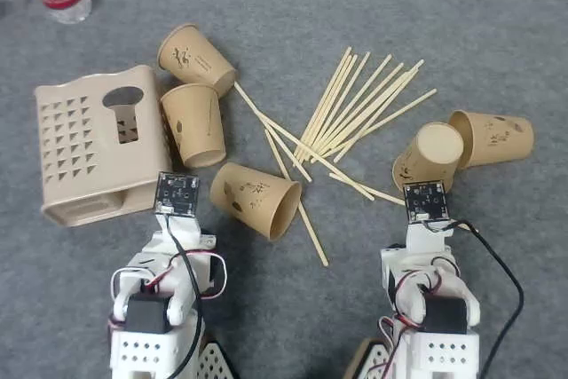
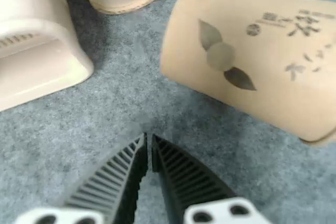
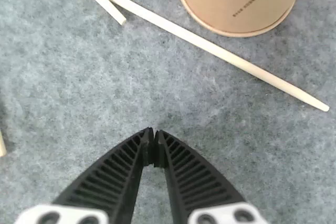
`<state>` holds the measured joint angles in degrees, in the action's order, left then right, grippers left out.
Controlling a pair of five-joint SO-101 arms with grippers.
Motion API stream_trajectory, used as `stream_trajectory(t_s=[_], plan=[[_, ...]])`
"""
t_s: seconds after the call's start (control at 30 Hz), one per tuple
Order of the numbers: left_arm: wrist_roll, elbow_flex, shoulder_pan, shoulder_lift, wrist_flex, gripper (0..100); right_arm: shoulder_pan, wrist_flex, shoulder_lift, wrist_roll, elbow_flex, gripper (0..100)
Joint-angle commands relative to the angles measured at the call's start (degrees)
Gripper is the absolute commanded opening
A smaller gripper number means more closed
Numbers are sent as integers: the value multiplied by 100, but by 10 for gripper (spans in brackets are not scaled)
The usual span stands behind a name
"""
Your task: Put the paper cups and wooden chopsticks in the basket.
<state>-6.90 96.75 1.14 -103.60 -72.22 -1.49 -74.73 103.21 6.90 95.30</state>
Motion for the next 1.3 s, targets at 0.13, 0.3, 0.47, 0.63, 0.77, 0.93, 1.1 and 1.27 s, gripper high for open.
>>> stream_trajectory(t_s=[0.13,0.3,0.47,0.63,0.77,0.93,1.1,1.27], plan=[[-62,-31,-580,-70,-35,12,22,-40,66,18,105,8],[-62,-31,-1108,-70,-35,12,4,-40,66,9,105,8],[-26,-31,-1398,-70,-9,12,4,-40,66,26,105,8],[-26,-31,-1389,-70,220,12,13,-40,66,18,114,8],[-18,-31,-985,-70,237,12,4,-40,66,18,114,8],[598,-57,-668,-70,325,12,4,-31,66,9,114,8],[1002,-48,-510,-70,431,12,31,-22,75,26,105,8],[1020,-31,-519,-70,422,12,22,-66,75,9,-695,8]])
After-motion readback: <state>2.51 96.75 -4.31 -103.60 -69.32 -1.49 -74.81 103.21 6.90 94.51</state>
